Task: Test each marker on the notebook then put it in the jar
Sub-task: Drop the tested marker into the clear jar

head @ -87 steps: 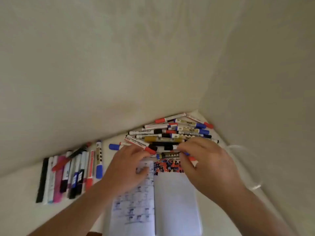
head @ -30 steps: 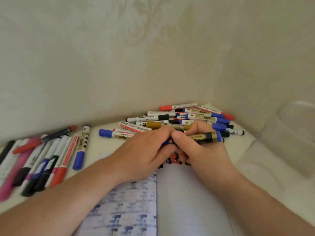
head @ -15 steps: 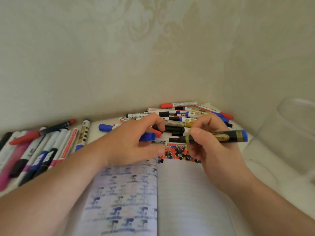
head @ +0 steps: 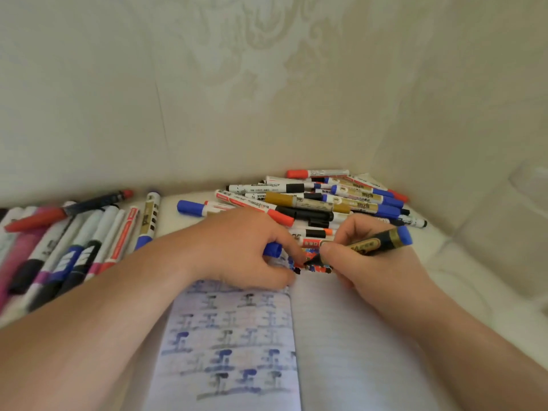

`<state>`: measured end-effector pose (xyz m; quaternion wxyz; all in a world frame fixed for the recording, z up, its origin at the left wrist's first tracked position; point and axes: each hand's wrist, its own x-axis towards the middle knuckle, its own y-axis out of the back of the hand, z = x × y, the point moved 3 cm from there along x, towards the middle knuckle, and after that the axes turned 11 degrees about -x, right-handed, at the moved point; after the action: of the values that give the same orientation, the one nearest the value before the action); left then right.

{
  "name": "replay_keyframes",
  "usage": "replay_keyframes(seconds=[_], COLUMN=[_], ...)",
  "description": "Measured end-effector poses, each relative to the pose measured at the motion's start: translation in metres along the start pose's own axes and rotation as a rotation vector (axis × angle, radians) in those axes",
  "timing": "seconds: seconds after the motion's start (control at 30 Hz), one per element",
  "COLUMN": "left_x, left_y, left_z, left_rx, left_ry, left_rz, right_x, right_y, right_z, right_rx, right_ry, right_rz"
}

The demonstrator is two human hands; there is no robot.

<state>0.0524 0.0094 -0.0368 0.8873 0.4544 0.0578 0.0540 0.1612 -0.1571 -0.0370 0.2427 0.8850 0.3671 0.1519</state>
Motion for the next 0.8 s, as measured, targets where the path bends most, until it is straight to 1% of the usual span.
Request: replay_keyframes(seconds=[0.1,0.2,0.6,0.8], left_x=[0.0002,0.0008,0.0002,0.0001], left_y=[0.0029,0.0049,0.005,0.0042], left_z=[0.0017,0.0041,0.0055,0.0035], left_rx=[-0.012,-0.003,-0.023,-0.028], left_ry=[0.015,0.018,0.039,0.047], left_rz=[-0.015,-0.013,-0.034,-0.025], right_x=[-0.0001,0.0015,0.0033,0.003], right_y=[-0.0019,-0.0021,-0.003,-0.0019], right_z=[0.0008,0.0031,0.0025,0.0026], right_rx=[-0.006,-0.002,-0.077,-0.027], right_ry=[-0.039,-0.076,-0.06,-0.064], right_rz=[0.038,0.034,-0.003,-0.003])
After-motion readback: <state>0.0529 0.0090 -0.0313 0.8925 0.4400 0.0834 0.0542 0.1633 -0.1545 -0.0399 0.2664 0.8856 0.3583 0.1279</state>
